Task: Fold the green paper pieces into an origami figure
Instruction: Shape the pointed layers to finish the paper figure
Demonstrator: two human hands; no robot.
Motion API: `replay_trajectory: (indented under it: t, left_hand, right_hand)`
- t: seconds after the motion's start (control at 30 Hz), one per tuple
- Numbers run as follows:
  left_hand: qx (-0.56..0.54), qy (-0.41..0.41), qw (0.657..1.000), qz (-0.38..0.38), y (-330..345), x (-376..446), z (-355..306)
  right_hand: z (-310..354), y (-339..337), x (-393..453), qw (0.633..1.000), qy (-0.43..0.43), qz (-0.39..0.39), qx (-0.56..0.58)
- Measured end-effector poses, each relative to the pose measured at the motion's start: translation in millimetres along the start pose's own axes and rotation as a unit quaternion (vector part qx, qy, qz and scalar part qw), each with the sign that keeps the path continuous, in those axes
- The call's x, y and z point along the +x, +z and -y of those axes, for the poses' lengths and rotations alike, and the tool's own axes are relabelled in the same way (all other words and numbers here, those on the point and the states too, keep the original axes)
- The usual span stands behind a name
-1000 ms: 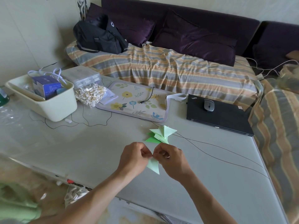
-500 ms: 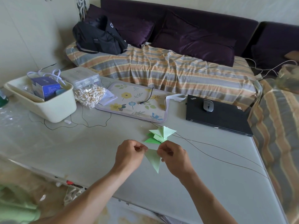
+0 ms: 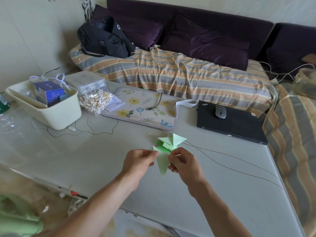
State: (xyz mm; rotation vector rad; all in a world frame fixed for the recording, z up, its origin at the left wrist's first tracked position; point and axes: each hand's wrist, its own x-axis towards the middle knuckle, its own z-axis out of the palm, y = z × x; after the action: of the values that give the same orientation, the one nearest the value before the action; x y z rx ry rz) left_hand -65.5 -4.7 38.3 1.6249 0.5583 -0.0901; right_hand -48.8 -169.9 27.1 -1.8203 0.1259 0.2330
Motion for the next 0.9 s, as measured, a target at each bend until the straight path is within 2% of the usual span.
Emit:
replay_trajectory:
  t: [0.13, 0.27, 0.4, 0.53, 0.73, 0.9]
  left_hand:
    - [-0.006, -0.011, 1.0, 0.004, 1.0, 0.9, 0.3]
    - [0.046, 0.04, 0.998, -0.023, 2.4, 3.7, 3.8]
    - [0.24, 0.156, 0.958, -0.031, 1.7, 0.4, 5.4]
    - [0.298, 0.183, 0.937, 0.001, 2.1, 0.3, 5.5]
    - [0.307, 0.174, 0.935, 0.027, 3.0, -1.9, 4.2]
    - [0.281, 0.156, 0.947, -0.018, -0.1, -3.8, -1.6]
  right_hand:
    - [-0.7, 3.2, -1.4, 0.999, 0.03, 0.021, 0.033]
    - [-3.2, 1.9, -1.6, 0.994, 0.047, 0.073, -0.062]
    - [-4.8, 4.5, -2.1, 0.993, -0.016, 0.014, -0.117]
    - [0.2, 2.9, -1.9, 0.986, -0.106, 0.007, -0.127]
    - [-2.4, 6.5, -0.9, 0.98, -0.101, -0.001, -0.173]
    - [-4.3, 6.6, 2.6, 0.979, -0.101, -0.027, -0.174]
